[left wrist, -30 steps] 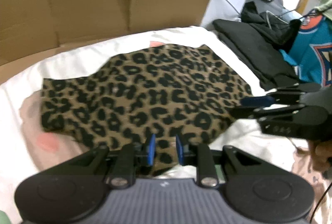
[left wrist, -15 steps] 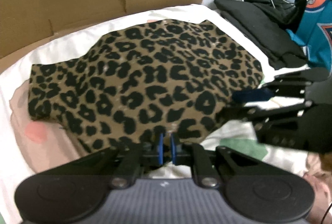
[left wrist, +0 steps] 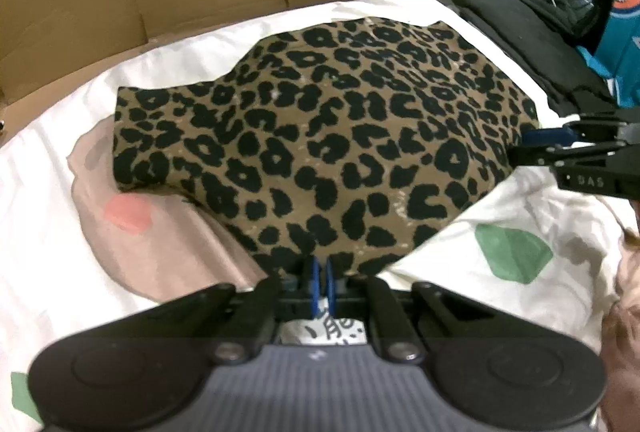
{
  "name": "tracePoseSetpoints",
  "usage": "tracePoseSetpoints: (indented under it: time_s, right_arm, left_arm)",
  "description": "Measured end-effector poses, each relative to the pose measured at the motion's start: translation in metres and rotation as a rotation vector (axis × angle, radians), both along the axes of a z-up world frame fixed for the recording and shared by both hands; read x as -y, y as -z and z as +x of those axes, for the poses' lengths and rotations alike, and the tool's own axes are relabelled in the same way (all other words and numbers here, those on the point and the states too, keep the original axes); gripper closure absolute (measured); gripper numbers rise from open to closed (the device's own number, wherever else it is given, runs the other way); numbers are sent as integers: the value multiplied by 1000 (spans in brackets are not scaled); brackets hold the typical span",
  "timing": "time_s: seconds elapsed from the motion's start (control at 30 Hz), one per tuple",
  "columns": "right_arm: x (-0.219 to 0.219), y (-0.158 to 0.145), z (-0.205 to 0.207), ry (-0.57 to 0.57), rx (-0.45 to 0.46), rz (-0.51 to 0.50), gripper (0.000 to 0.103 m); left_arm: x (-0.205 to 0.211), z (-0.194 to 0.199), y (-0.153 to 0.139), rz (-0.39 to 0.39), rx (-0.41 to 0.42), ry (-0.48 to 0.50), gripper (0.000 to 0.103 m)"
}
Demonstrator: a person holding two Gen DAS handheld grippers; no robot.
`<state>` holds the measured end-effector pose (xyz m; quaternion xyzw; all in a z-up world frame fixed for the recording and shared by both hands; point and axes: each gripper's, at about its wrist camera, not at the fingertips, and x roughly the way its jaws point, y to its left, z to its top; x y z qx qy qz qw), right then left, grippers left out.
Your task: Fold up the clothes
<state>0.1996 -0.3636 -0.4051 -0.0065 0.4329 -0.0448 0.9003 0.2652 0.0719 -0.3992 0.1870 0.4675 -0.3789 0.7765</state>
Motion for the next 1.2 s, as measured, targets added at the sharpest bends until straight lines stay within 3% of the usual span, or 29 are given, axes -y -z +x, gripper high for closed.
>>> tracePoseSetpoints:
  time_s: [0.13,0.23,0.33,0.53,0.7,0.87,0.97,1.1,1.2]
  right_arm:
    - [17,0,-4,54,-14,-24,68]
    - [34,-4,-7,128,-11,32,68]
    - [45,-11,-12,165,20,148,67]
    - [67,-1,-19,279,43,412,66]
    - [87,14,-24,393,48,627,50]
    - [95,23,-21,465,65,721,50]
    - [96,25,-19,480,77,726,55]
    - [103,23,-23,512,80,762,78]
    - [112,25,-30,555,95,842,78]
  left_arm:
    - [-12,6,-7,-19,-44,-25,95]
    - [-19,10,-12,-33,-68,-50,90]
    - [-23,13,-17,-55,-70,-64,76]
    - [-24,16,-19,-94,-102,-74,73]
    - [-26,16,-12,-97,-118,-88,62]
    - [-28,22,-4,-104,-138,-128,62]
    - [-29,26,2,-120,-142,-153,62]
    - [-33,30,6,-155,-180,-194,64]
    - [-36,31,9,-174,-210,-206,64]
